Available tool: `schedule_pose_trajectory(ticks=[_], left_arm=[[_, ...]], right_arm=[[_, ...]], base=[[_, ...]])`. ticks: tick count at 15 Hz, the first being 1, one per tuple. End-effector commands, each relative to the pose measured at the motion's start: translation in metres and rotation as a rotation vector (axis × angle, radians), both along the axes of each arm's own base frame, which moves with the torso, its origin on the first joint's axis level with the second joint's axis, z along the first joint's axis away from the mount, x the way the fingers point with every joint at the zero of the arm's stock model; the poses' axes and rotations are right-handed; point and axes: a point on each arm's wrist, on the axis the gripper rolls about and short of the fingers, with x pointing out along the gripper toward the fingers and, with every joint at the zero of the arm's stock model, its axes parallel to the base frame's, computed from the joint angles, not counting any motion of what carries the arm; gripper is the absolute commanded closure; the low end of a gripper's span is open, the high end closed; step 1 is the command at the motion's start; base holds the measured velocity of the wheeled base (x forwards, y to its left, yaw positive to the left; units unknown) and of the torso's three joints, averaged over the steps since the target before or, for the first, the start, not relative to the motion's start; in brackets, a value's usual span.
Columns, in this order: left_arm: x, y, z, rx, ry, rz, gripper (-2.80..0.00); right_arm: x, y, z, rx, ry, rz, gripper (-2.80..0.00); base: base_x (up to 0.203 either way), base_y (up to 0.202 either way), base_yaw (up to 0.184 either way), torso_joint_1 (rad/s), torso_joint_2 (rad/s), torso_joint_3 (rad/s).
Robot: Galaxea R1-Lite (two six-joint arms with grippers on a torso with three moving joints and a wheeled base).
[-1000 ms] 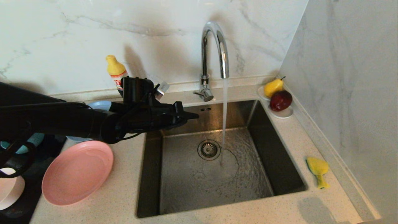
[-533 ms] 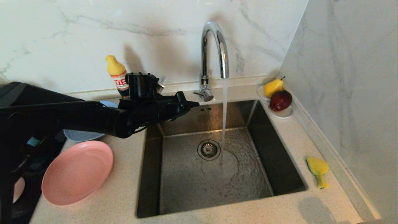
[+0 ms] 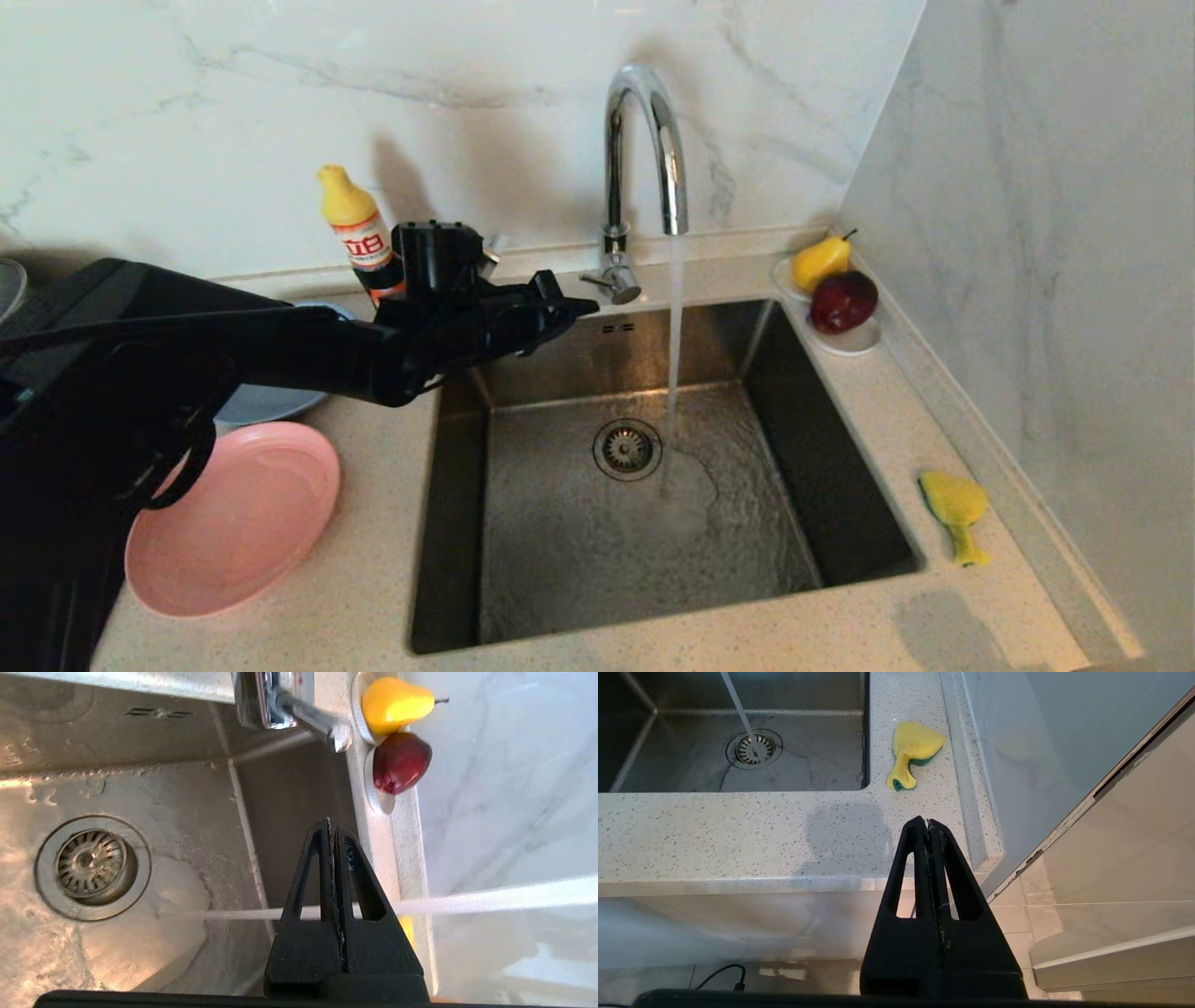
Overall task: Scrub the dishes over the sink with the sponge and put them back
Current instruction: Turn off the faucet
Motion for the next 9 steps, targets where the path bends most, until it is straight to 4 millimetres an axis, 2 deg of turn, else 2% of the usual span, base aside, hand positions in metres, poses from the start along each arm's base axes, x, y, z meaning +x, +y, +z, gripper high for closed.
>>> schedule_pose_trajectory(ticks=[1,9], left_arm=[[0.005,-0.001,0.001,-0.014,-0.005,0.003,0.00],[0.027,0.006,0.010,-0.077,-0.024,0.034,0.00]], right_arm=[[0.000,0.000,0.000,-0.001,0.002,0.001,0.00],[0.000,0.000,0.000,-0.001,0.002,0.001,0.00]], base=[[0.000,0.000,0.000,0.000,0.00,0.000],[0.000,0.000,0.000,0.000,0.00,0.000]])
